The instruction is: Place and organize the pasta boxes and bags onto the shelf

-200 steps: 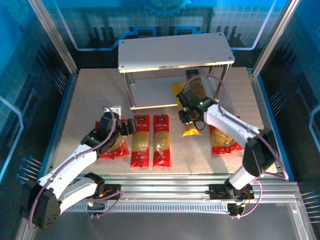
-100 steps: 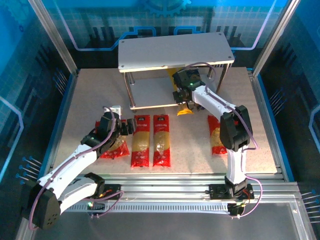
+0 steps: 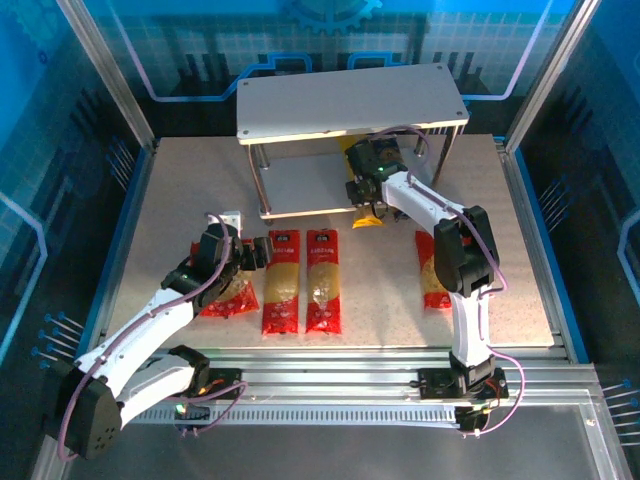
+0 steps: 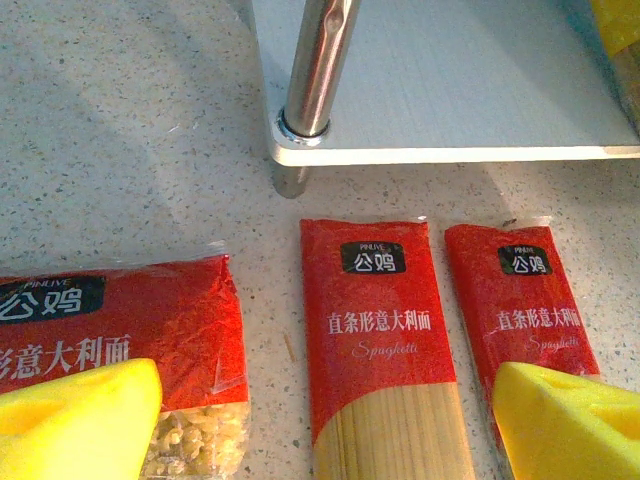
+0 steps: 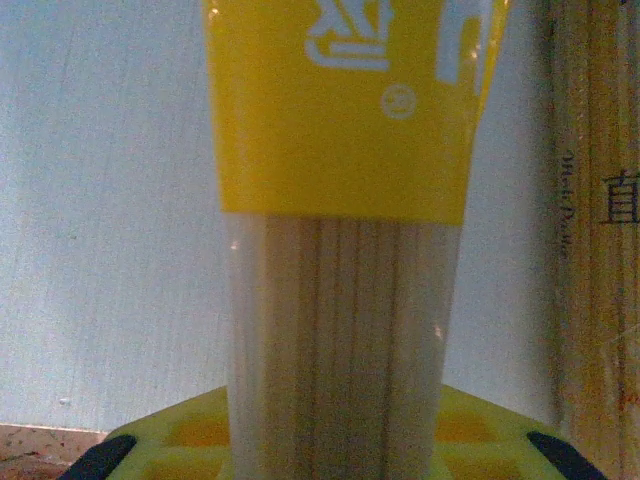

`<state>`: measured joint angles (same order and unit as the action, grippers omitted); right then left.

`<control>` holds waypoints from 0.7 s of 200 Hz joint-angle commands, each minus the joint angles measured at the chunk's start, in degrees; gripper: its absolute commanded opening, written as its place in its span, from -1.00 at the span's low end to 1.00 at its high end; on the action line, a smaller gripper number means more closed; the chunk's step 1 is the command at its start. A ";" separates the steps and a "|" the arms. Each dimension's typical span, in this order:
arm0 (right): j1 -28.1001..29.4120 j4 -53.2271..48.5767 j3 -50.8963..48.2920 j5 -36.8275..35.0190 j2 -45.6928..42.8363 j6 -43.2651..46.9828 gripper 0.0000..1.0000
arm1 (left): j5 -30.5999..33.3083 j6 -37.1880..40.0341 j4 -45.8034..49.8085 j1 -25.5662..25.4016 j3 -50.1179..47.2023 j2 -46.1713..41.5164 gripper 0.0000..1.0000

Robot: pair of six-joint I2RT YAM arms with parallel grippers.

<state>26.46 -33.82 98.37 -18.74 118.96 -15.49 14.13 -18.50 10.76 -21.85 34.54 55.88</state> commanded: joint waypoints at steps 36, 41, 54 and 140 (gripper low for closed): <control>-1.15 7.90 1.36 -2.35 2.68 -2.09 -0.24 | 0.80 0.40 0.92 0.40 0.96 -0.71 0.74; -1.23 7.92 1.34 -2.33 2.77 -2.16 -0.17 | 0.81 0.30 0.97 0.40 0.96 -0.69 0.75; -1.24 7.74 1.38 -2.08 2.86 -2.29 0.03 | 0.81 0.31 1.10 0.40 1.01 -0.73 0.75; -1.44 11.29 -5.69 -0.78 -5.93 -3.12 0.61 | -1.65 -1.00 3.90 0.32 -0.32 -3.52 0.77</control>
<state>26.28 -26.79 97.27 -19.92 119.90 -17.12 14.06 -18.55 12.71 -21.85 34.54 54.76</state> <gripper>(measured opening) 0.782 0.884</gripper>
